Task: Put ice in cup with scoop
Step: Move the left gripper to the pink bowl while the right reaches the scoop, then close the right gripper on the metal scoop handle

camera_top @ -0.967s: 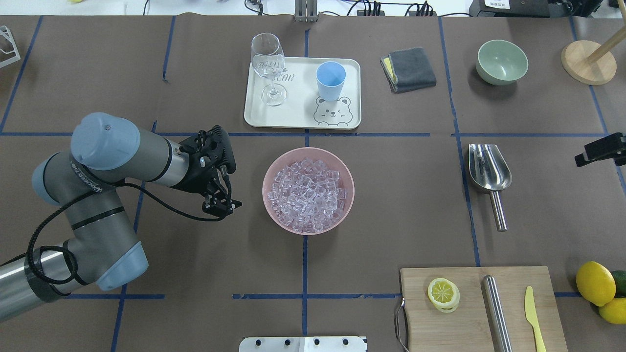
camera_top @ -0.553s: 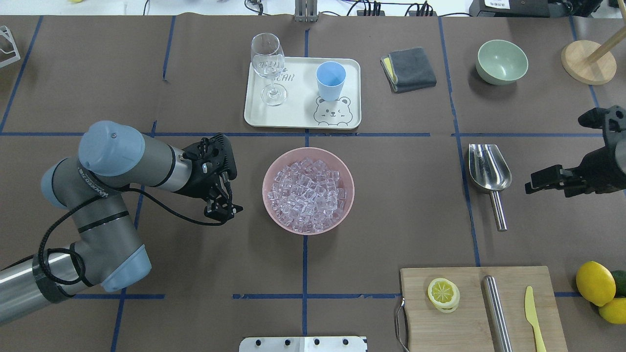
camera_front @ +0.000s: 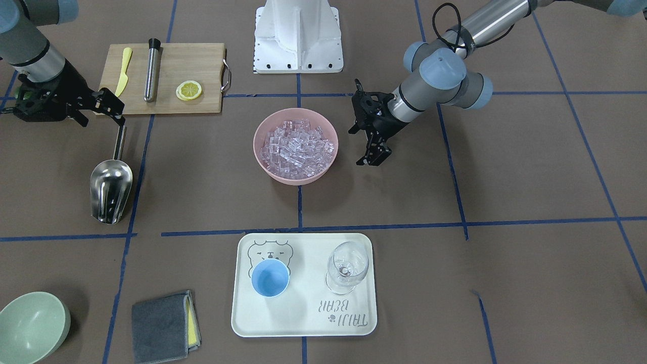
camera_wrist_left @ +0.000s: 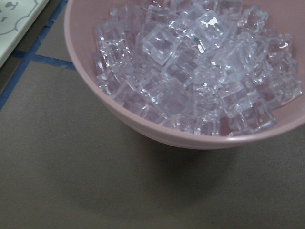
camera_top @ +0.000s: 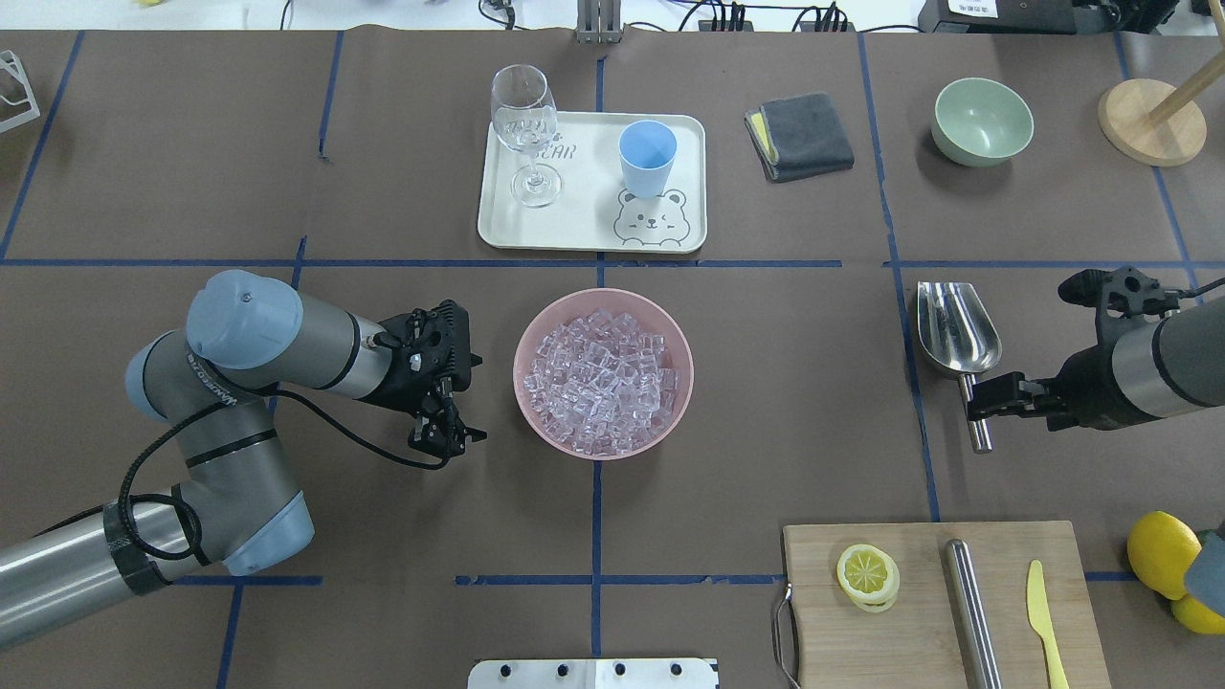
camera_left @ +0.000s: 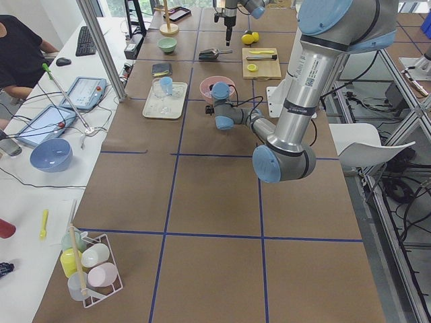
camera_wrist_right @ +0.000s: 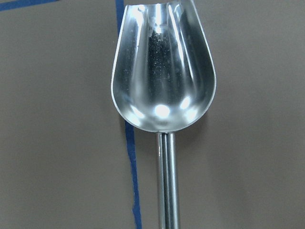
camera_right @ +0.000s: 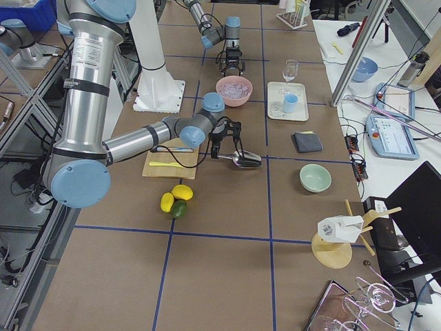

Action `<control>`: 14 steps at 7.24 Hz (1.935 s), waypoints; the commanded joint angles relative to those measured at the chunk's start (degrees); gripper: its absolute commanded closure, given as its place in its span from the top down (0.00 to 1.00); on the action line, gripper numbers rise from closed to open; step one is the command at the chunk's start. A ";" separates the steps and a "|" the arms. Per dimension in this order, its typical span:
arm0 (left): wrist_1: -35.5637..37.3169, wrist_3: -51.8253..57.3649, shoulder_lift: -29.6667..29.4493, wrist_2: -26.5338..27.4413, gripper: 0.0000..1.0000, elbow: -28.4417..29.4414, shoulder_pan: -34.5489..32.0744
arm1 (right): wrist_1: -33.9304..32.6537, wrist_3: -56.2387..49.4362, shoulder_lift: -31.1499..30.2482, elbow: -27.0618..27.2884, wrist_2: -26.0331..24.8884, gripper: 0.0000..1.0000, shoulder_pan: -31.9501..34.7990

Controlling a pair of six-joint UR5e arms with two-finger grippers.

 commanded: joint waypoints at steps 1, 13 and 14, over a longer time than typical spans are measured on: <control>-0.77 1.68 -0.62 -0.84 1.00 0.44 0.10 | -0.06 5.22 0.48 -0.05 -2.43 1.00 -2.71; -0.60 1.59 -1.68 -0.67 1.00 0.18 0.10 | 0.38 8.41 0.57 -2.43 -22.12 0.39 -12.82; -0.60 1.59 -1.68 -0.67 1.00 0.18 0.10 | 0.46 8.33 0.57 -2.43 -22.21 0.22 -12.82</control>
